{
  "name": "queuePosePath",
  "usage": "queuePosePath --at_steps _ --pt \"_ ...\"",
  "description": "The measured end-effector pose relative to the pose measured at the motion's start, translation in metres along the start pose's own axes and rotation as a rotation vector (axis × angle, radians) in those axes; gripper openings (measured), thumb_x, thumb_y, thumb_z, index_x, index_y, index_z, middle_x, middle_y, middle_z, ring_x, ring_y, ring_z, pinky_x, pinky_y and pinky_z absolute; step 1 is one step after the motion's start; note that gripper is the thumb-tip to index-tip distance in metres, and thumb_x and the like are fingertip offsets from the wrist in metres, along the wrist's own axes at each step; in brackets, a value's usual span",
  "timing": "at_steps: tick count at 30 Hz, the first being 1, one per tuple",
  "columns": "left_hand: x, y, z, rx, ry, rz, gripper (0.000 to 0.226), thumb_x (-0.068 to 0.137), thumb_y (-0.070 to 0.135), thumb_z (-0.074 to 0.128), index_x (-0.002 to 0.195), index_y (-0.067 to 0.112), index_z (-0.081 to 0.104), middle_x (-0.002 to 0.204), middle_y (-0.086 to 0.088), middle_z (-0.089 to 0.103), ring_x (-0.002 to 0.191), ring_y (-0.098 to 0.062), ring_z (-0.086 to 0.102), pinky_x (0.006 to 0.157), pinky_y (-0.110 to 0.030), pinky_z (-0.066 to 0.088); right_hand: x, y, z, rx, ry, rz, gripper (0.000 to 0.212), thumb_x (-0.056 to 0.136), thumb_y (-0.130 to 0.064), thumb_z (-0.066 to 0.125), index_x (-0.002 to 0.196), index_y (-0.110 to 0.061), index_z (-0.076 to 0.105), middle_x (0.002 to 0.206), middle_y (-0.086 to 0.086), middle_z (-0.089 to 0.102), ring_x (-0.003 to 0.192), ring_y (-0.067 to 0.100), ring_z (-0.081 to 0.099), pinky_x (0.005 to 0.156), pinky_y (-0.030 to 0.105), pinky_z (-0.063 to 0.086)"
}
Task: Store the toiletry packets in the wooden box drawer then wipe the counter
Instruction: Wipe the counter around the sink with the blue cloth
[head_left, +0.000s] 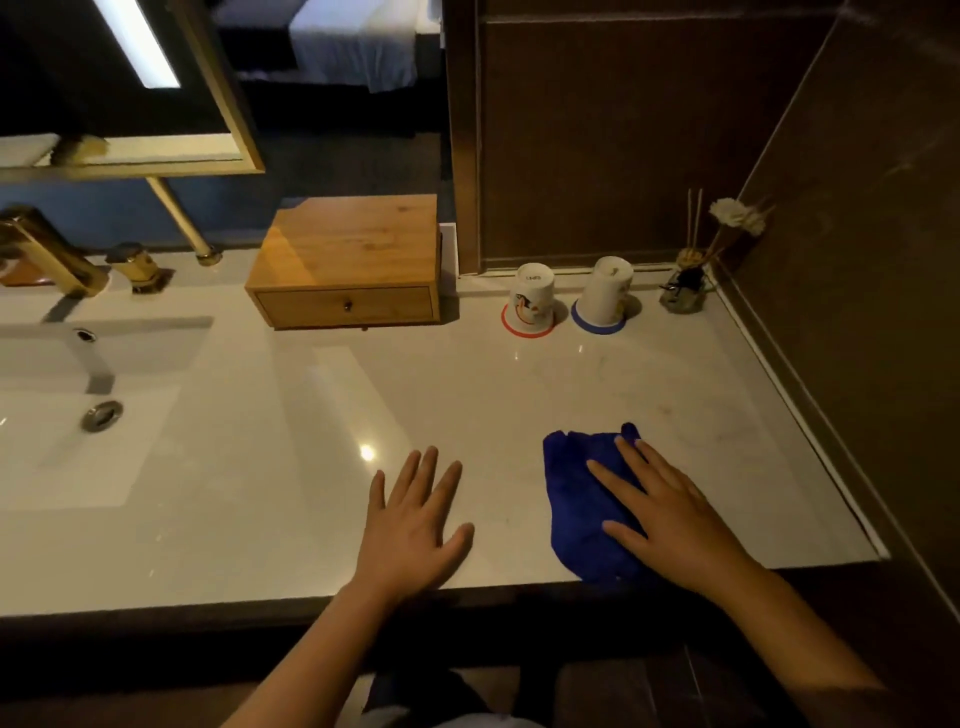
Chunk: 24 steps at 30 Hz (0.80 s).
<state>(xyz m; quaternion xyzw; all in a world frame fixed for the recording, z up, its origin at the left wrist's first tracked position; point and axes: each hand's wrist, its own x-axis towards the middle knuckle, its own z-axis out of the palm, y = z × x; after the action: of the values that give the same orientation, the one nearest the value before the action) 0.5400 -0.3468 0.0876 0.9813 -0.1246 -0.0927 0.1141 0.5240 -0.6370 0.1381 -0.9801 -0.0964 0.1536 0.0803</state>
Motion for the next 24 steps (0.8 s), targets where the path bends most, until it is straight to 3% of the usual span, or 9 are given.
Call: queuePosePath --at_steps 3,8,12,16,21,24 --pt "0.0 0.001 0.002 0.012 -0.005 -0.009 0.069 0.084 0.064 0.017 0.146 0.041 -0.007 0.153 0.01 -0.021 0.143 -0.014 -0.021 0.116 -0.048 -0.014 0.01 -0.004 0.008 -0.029 -0.122 -0.016 0.067 0.091 -0.054 0.035 0.145 -0.037 0.0 0.158 0.0 -0.012 0.145 0.02 -0.011 0.118 0.038 0.005" --pt "0.0 0.001 0.001 0.02 -0.008 -0.019 0.07 0.082 0.065 0.013 0.146 0.042 -0.006 0.154 0.01 -0.02 0.141 -0.012 -0.023 0.116 -0.048 -0.013 0.017 -0.012 0.01 0.001 -0.104 0.0 0.063 0.092 -0.045 0.043 0.146 -0.035 0.013 0.159 0.001 0.001 0.146 0.021 -0.001 0.117 0.038 0.016" --pt "0.002 0.001 0.002 0.017 -0.013 -0.015 0.072 0.08 0.067 0.01 0.146 0.041 -0.005 0.154 0.01 -0.019 0.144 -0.014 -0.019 0.116 -0.048 -0.013 0.015 -0.02 0.009 0.075 -0.015 0.039 0.05 0.092 -0.034 0.048 0.14 -0.031 0.034 0.154 -0.002 0.025 0.141 0.019 0.018 0.107 0.035 0.034" --pt "0.002 0.003 -0.001 0.026 -0.054 -0.013 0.074 0.08 0.067 0.011 0.146 0.04 -0.006 0.156 0.007 -0.019 0.145 -0.016 -0.017 0.116 -0.05 -0.012 0.01 -0.028 0.017 0.095 0.151 0.013 0.033 0.091 -0.021 0.049 0.123 -0.022 0.056 0.131 -0.001 0.053 0.124 0.019 0.041 0.087 0.032 0.047" --pt "0.007 0.008 -0.02 0.051 -0.127 -0.023 0.07 0.088 0.061 0.03 0.148 0.036 0.004 0.16 0.0 -0.007 0.147 -0.021 -0.009 0.116 -0.053 -0.004 0.009 -0.033 0.012 0.284 0.268 0.056 0.028 0.089 -0.017 0.053 0.115 -0.021 0.062 0.121 -0.003 0.061 0.117 0.016 0.047 0.087 0.029 0.044" --pt "0.001 0.013 -0.033 -0.004 -0.03 -0.025 0.066 0.09 0.057 0.032 0.148 0.035 0.009 0.16 0.002 -0.002 0.148 -0.018 -0.004 0.117 -0.047 -0.005 0.008 -0.046 -0.001 0.403 0.316 0.036 0.028 0.087 -0.011 0.057 0.114 -0.018 0.063 0.118 0.003 0.063 0.113 0.021 0.05 0.084 0.025 0.036"
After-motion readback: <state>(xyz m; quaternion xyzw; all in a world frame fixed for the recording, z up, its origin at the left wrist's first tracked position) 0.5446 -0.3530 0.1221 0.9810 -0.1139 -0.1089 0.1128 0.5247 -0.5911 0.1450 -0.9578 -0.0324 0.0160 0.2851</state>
